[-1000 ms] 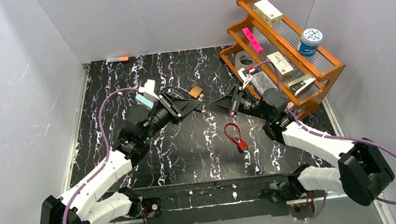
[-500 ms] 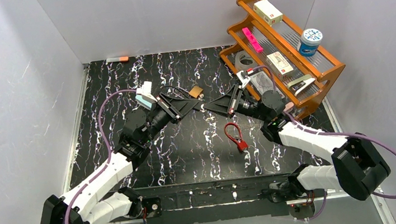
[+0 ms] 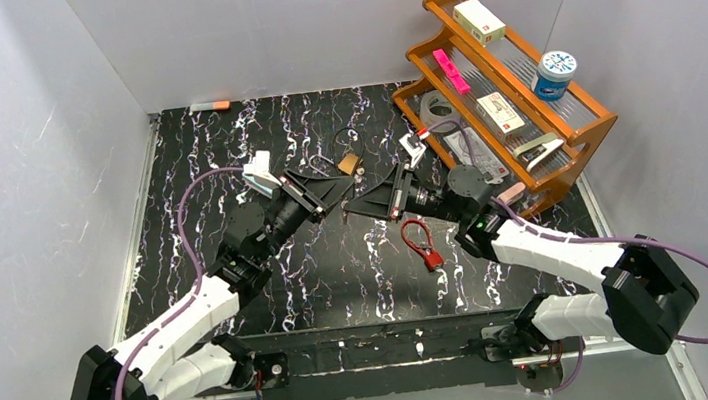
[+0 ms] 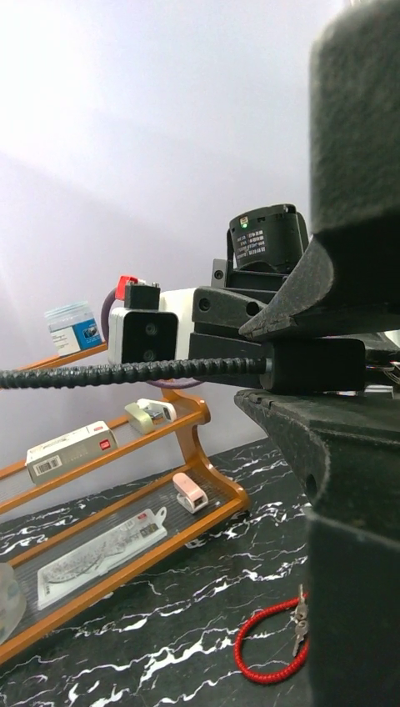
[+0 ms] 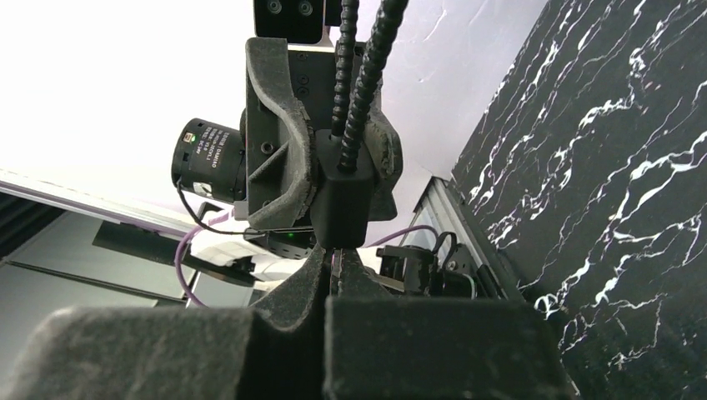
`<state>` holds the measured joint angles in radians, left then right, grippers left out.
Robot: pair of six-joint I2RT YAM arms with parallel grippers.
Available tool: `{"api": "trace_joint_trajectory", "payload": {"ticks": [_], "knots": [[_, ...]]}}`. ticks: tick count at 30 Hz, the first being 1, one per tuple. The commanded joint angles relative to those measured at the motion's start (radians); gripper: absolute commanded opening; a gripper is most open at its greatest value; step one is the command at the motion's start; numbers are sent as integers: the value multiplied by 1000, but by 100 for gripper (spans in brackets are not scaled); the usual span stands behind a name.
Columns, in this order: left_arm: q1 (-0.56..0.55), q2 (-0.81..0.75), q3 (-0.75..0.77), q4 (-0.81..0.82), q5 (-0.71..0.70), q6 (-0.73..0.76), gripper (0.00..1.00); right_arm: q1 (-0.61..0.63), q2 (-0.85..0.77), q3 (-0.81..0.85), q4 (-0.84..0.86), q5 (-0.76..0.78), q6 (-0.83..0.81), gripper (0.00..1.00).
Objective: Unlock with the key
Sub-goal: Unlock the lock.
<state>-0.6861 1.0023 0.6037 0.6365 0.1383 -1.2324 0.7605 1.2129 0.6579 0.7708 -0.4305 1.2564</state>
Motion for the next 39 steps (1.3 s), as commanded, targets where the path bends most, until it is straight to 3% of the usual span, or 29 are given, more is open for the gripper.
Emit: {"api": "trace_joint_trajectory", "payload": {"ticks": [1,3,6,8,12,19,23,30,32,36,39], "knots": [[-60,-55,-50,-36,87,-24,0,2,-47,20,123,129,53,1],[-60,-75,-54,-60,62,-24,0,2,-87,32,19,151,8,7],[-59,-99,-52,-103,30,-14,0,2,-141,10,-48,168,-24,48],[-60,-104,-50,-116,20,-12,0,2,-179,-20,-67,172,-37,62],[-61,-99,-45,-123,26,-12,0,2,-241,-62,-86,203,-56,72],[-60,-104,-26,-128,55,-10,0,2,-228,-7,-206,297,-84,80],[-61,-106,-16,-129,89,8,0,-1,-201,5,-224,327,-88,80],[-61,-108,-5,-127,194,55,0,-20,-130,46,-82,239,-119,76],[-61,-109,0,-126,226,65,0,-33,-109,69,-76,200,-120,67],[-61,-108,12,-132,287,87,0,-51,-80,72,-24,157,-112,41],[-59,-97,25,-158,334,109,13,-68,-54,77,-15,122,-102,15]]}}
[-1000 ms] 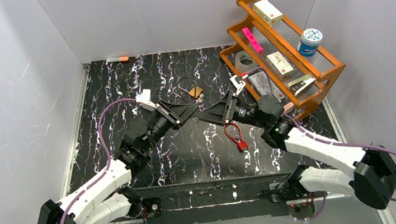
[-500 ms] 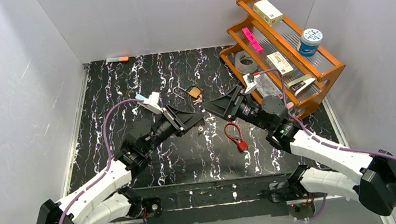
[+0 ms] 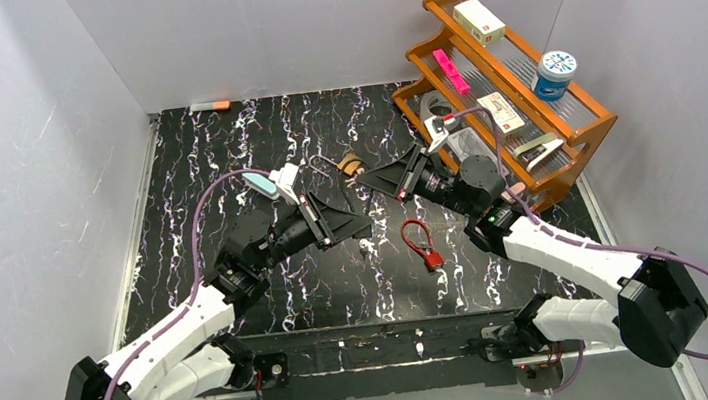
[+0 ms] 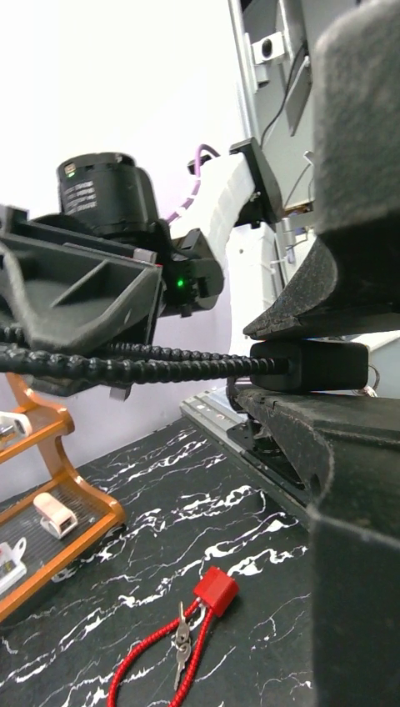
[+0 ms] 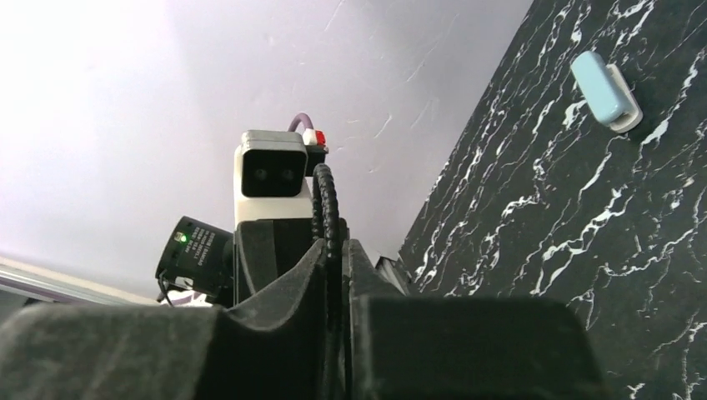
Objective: Unlock with the key
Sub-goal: Unlock the lock.
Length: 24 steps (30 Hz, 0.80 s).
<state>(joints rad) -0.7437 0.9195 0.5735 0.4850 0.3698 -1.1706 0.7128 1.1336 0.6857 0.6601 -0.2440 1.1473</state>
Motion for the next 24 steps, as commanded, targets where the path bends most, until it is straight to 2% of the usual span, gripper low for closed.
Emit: {"api": "trace_joint_trajectory", "payload": {"ticks": [1,3,8,15,21,24], "knots": [[-2,-11,62,-23,114,58,16,-23,31,48,98,-69,11,8],[-1,-7,71,-48,132,75,20,-34,42,45,105,-87,20,1],[3,-8,89,-90,166,116,25,-72,60,54,123,-143,34,1],[12,15,109,-97,208,129,38,-95,100,107,78,-227,10,1],[16,46,120,-85,200,117,38,-97,118,112,86,-257,15,1],[17,73,119,-67,182,95,33,-96,122,112,98,-272,22,1]]}}
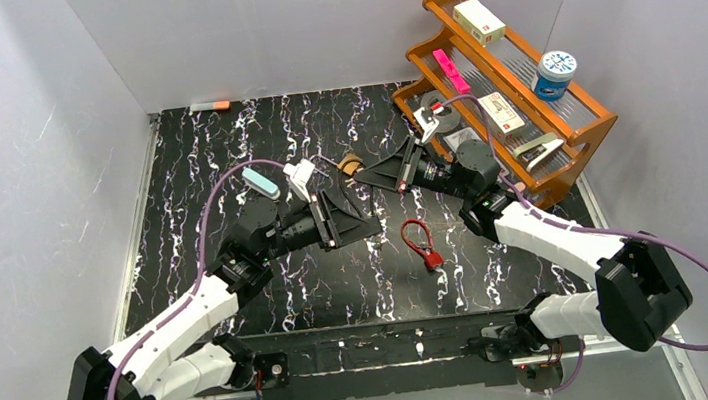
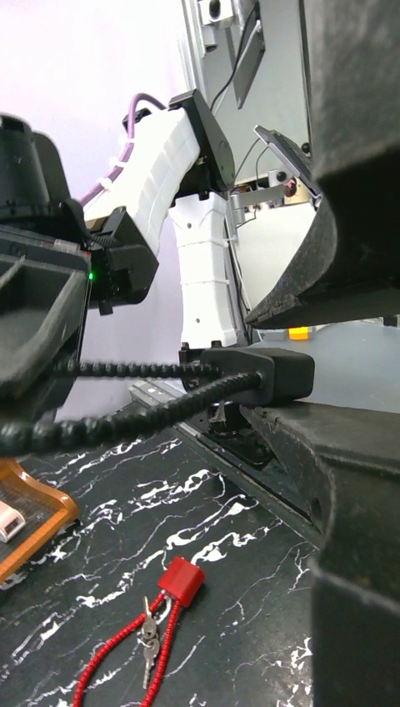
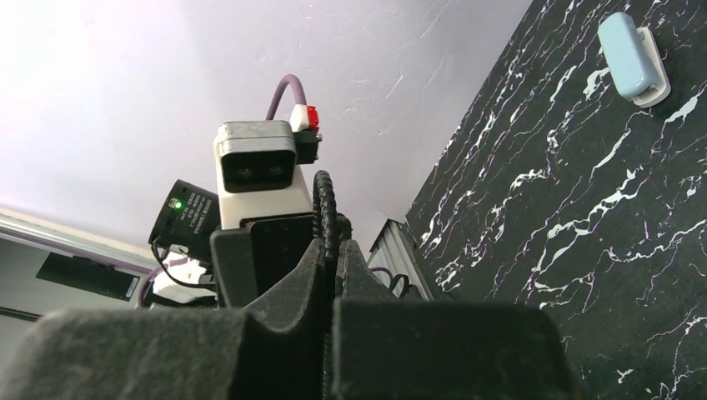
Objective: Unlock with the key
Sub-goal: Unlock the lock.
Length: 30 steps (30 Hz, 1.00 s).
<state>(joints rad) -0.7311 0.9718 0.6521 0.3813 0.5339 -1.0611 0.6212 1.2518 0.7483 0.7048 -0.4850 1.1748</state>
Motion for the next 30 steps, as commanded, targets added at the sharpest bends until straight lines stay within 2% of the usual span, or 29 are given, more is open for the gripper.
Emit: {"api": "trace_joint_trajectory", "payload": {"ticks": [1,3,6,7,10,12,14,18,20,24,30], "knots": [[4,29,41,38,11,-19,31,-6,4,48,58,-35,-3,1],[5,44,37,48,1,-28,22,-6,2,43,63,-39,2,1],[7,57,32,53,-19,-36,2,-5,-3,39,54,-46,2,4],[6,58,31,55,-26,-36,0,-6,-6,37,45,-45,1,16],[8,41,28,50,-77,-34,0,-6,-43,-1,36,-5,5,66],[7,19,27,31,-121,-31,0,-8,-92,-52,35,43,-2,80],[8,-3,20,29,-159,-31,0,-9,-144,-108,31,76,-18,85],[10,-36,0,49,-218,-61,0,-9,-238,-184,13,89,-15,86],[11,-41,-12,79,-236,-92,0,-10,-270,-227,39,81,-4,82],[10,-47,-34,131,-278,-157,0,-8,-289,-302,190,43,57,66],[11,-47,-60,210,-296,-215,0,2,-223,-289,290,-1,92,42]]}}
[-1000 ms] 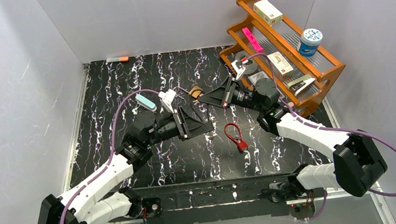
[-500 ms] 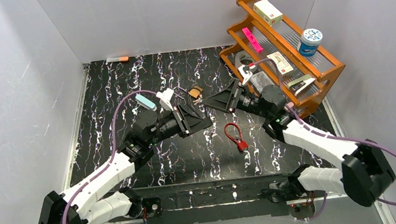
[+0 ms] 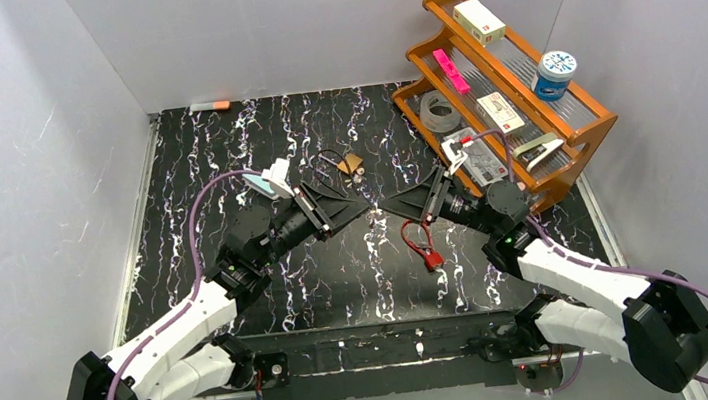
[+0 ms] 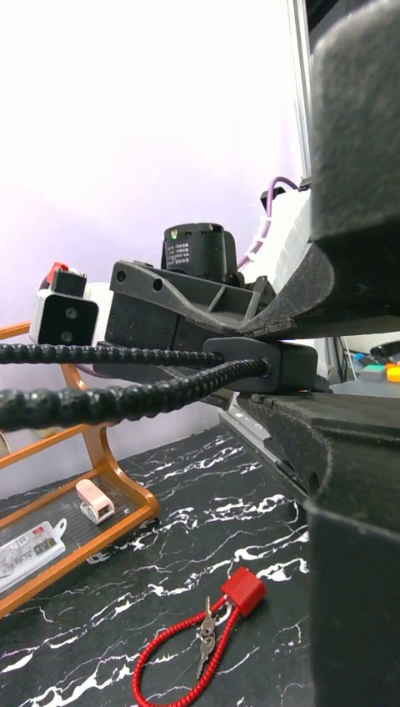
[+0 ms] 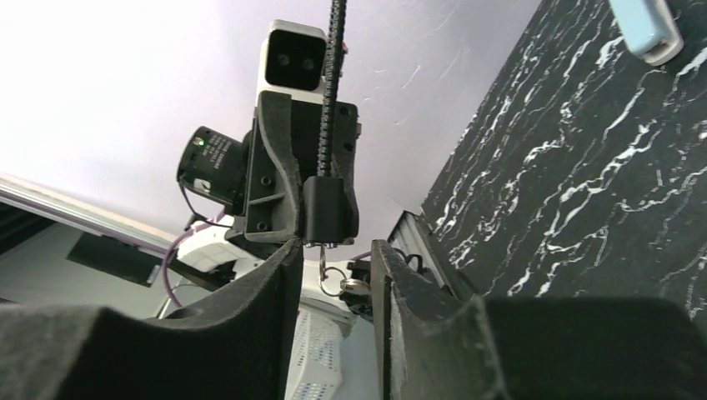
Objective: Unlock with the key
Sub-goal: Unlock the lock.
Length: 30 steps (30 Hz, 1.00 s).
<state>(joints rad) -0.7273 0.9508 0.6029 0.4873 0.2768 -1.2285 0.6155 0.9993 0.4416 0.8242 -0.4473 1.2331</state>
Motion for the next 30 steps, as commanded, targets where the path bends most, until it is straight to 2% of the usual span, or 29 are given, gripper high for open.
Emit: {"api": "trace_joint_trajectory", "payload": {"ticks": [1,15,20,22,24,27,30], "knots": [[6,-25,-11,108,-40,-48,0,11,39,20,192,-46,37,41],[6,-12,-25,145,-60,-57,0,48,59,54,166,-42,2,39],[6,-12,-29,155,-62,-57,0,56,79,76,147,-39,-4,16],[8,-12,-31,162,-64,-56,0,62,88,81,143,-38,-2,10],[7,-16,-38,169,-77,-56,0,71,89,83,138,-29,1,10],[7,-26,-55,182,-100,-56,0,86,91,82,130,-8,-4,22],[6,-34,-66,187,-114,-57,0,94,94,87,111,12,-14,23]]}}
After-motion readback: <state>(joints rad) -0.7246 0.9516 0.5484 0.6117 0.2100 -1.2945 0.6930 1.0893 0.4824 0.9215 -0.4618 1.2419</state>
